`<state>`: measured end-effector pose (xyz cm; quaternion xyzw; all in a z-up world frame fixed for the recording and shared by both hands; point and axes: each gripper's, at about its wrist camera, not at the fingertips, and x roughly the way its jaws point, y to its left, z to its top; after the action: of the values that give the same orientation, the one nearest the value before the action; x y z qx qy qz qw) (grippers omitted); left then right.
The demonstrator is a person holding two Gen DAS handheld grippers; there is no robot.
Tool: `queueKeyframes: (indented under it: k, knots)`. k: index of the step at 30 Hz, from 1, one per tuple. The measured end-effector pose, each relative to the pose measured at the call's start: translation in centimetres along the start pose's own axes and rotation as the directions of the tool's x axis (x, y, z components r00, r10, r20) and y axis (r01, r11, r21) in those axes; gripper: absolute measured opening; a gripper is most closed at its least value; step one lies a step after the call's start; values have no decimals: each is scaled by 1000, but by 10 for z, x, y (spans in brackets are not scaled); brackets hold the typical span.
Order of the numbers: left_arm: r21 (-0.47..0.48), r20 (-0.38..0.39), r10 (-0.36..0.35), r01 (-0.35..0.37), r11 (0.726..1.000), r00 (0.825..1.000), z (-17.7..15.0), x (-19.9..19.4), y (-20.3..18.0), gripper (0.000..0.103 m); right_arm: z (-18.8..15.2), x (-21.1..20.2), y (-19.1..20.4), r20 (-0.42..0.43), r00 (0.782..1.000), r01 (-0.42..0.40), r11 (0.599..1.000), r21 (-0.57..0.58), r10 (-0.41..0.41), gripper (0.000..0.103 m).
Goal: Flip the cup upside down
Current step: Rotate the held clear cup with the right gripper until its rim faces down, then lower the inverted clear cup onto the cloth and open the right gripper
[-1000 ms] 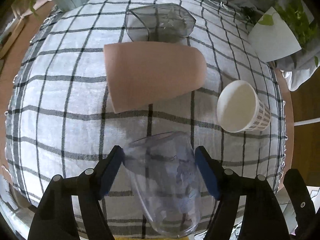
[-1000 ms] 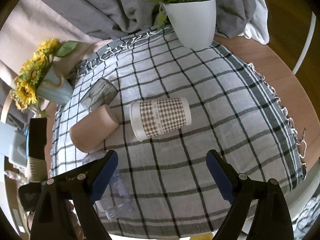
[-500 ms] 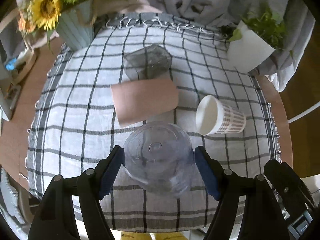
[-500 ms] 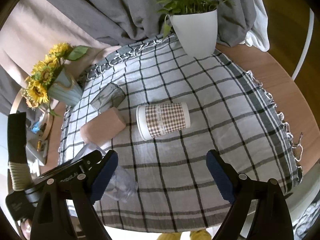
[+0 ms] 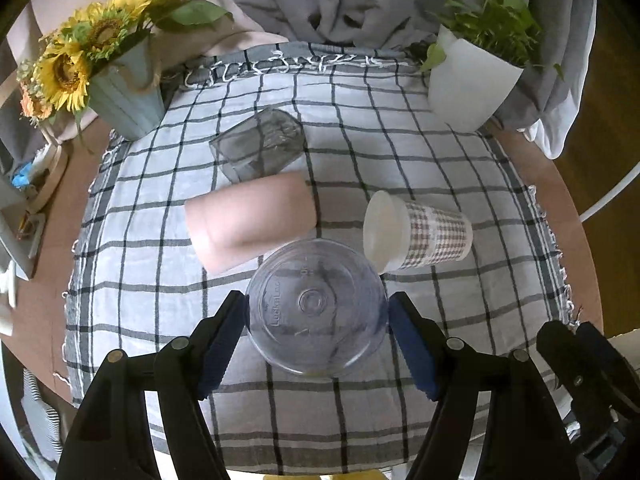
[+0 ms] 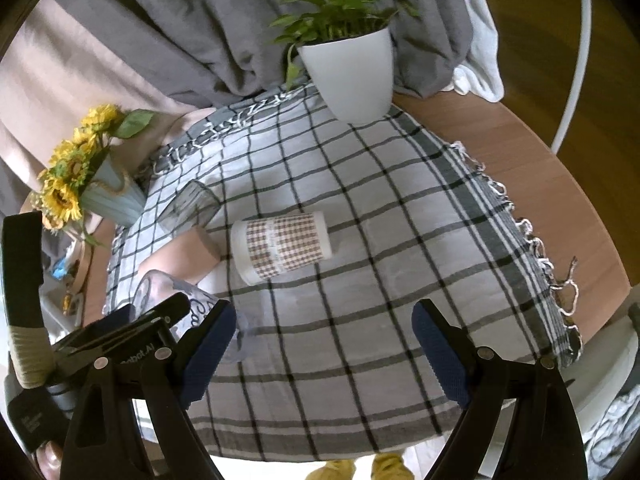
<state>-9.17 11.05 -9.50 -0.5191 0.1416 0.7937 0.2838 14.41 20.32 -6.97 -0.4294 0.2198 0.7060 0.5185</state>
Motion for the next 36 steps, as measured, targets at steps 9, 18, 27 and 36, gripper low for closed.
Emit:
queueKeyframes:
  k: [9, 18, 27, 36]
  knots:
    - [-4, -20, -48, 48, 999, 999, 3, 7, -10, 71, 1, 1, -4, -1, 1000, 20, 1000, -15, -20, 90]
    - [-16, -51, -85, 84, 996, 995, 2, 18, -14, 72, 1, 3, -9, -12, 999, 30, 999, -13, -30, 90]
    - [-49, -90, -121, 116, 992, 989, -2, 28, -12, 80, 0, 2, -11, -15, 1000, 21, 1000, -4, -21, 90]
    - [-71, -116, -134, 127, 989, 984, -5, 37, -9, 81, -1, 1, -12, -10, 1000, 29, 1000, -5, -29, 90]
